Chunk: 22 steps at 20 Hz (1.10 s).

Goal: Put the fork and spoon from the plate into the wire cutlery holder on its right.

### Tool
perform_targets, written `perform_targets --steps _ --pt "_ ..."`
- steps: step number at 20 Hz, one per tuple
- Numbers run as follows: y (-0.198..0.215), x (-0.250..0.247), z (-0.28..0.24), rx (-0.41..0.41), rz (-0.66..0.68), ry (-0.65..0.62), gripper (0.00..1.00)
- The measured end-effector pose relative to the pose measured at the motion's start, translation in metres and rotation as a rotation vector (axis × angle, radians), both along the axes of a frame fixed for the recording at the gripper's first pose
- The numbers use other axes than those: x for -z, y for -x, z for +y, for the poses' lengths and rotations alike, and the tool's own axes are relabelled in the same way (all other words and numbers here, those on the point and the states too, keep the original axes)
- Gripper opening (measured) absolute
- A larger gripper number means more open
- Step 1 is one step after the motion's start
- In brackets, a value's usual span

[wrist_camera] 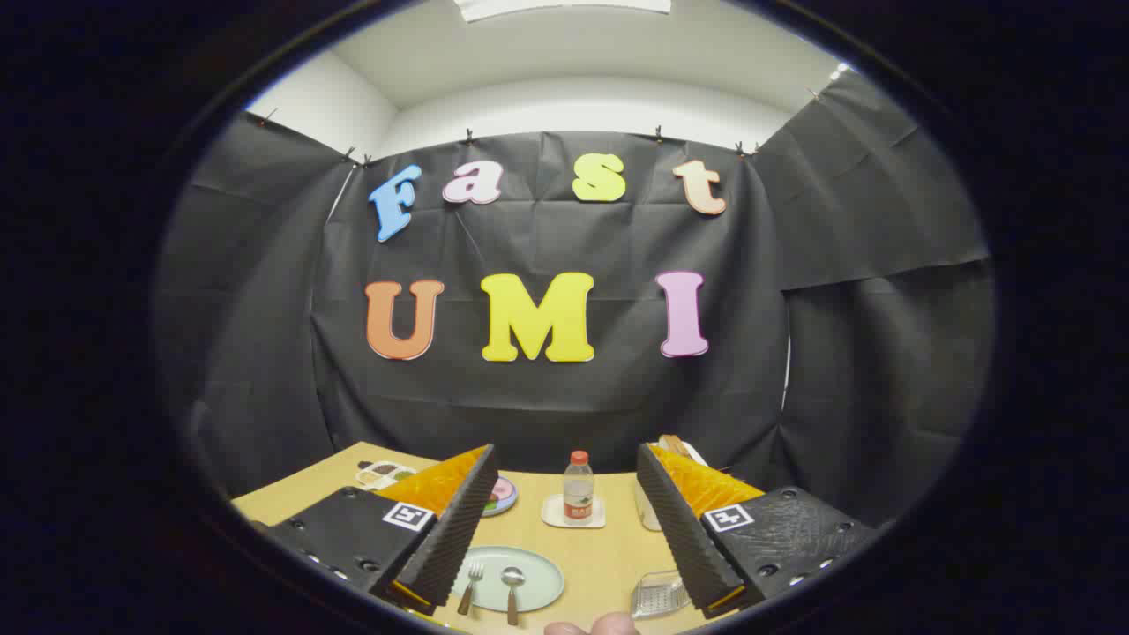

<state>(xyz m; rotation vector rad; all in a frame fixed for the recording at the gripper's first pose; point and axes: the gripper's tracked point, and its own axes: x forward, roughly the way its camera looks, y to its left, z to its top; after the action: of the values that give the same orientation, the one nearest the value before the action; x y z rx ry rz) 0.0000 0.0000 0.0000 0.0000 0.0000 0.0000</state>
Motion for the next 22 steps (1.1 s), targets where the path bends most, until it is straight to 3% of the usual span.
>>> perform_targets --steps 22 --pt "-0.0050 0.0035 0.0067 -0.050 0.044 0.042 0.95"
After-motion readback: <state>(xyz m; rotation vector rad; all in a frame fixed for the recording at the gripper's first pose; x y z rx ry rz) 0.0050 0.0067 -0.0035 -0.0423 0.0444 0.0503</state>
